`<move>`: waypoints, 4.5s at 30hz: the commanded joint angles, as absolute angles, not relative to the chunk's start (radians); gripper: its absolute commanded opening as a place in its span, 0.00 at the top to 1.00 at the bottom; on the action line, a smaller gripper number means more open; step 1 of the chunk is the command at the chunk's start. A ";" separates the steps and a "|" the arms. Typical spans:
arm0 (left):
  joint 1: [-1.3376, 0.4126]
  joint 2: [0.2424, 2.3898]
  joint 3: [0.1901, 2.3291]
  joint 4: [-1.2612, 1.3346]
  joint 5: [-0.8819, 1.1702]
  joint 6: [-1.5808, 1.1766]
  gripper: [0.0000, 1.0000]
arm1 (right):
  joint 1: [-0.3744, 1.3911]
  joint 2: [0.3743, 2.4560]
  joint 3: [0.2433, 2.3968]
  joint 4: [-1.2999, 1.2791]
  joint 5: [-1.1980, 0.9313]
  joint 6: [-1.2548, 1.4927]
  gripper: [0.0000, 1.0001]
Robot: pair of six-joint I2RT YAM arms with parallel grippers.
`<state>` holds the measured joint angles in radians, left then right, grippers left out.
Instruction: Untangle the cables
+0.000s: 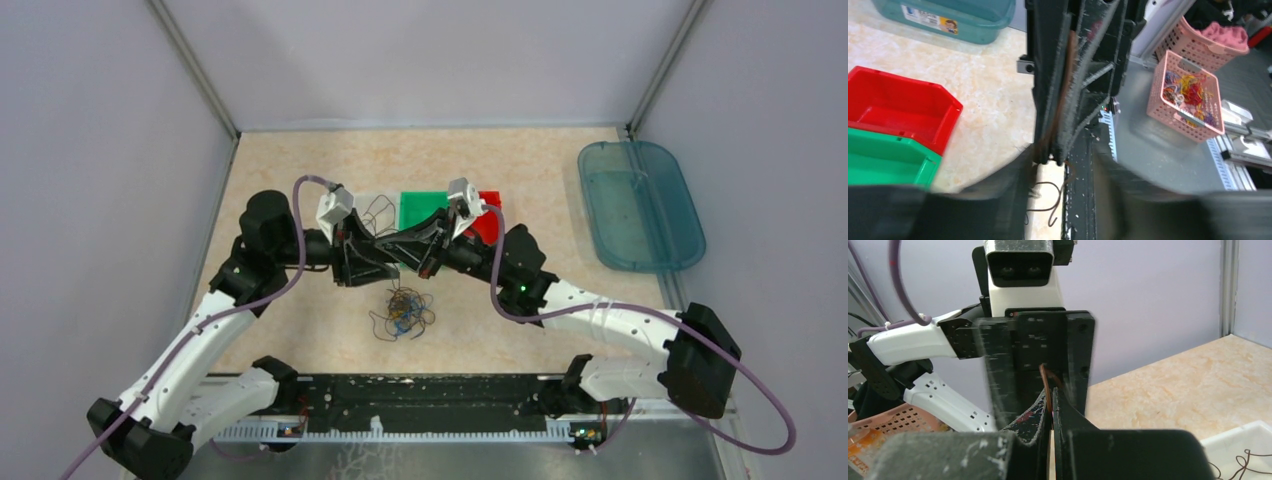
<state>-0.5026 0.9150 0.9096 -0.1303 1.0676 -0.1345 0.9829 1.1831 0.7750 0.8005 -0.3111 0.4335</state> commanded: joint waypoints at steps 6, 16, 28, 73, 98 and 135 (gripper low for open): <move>-0.505 0.912 0.909 -0.019 0.931 -0.157 0.99 | 0.979 1.152 0.824 0.831 -0.299 0.438 0.87; -0.506 0.926 1.022 -0.106 1.009 -0.085 1.00 | 0.934 0.929 0.624 0.728 -0.234 0.448 0.30; -0.506 0.942 1.092 -0.103 1.046 -0.127 1.00 | 0.924 1.013 0.541 0.789 -0.231 0.420 0.34; -0.509 0.982 1.136 -0.108 1.076 -0.131 1.00 | 1.012 1.315 0.733 0.905 -0.272 0.403 0.39; -0.507 1.147 1.745 -0.120 1.062 -0.099 1.00 | 1.081 1.633 0.419 1.268 0.001 0.457 0.59; -0.506 1.291 1.901 0.668 0.221 0.754 1.00 | 1.176 1.366 0.236 0.714 0.564 0.651 1.00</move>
<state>-0.5041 1.2747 1.9041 0.4694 0.2832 0.6022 1.1633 1.4197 0.2104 0.8276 0.4591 0.5724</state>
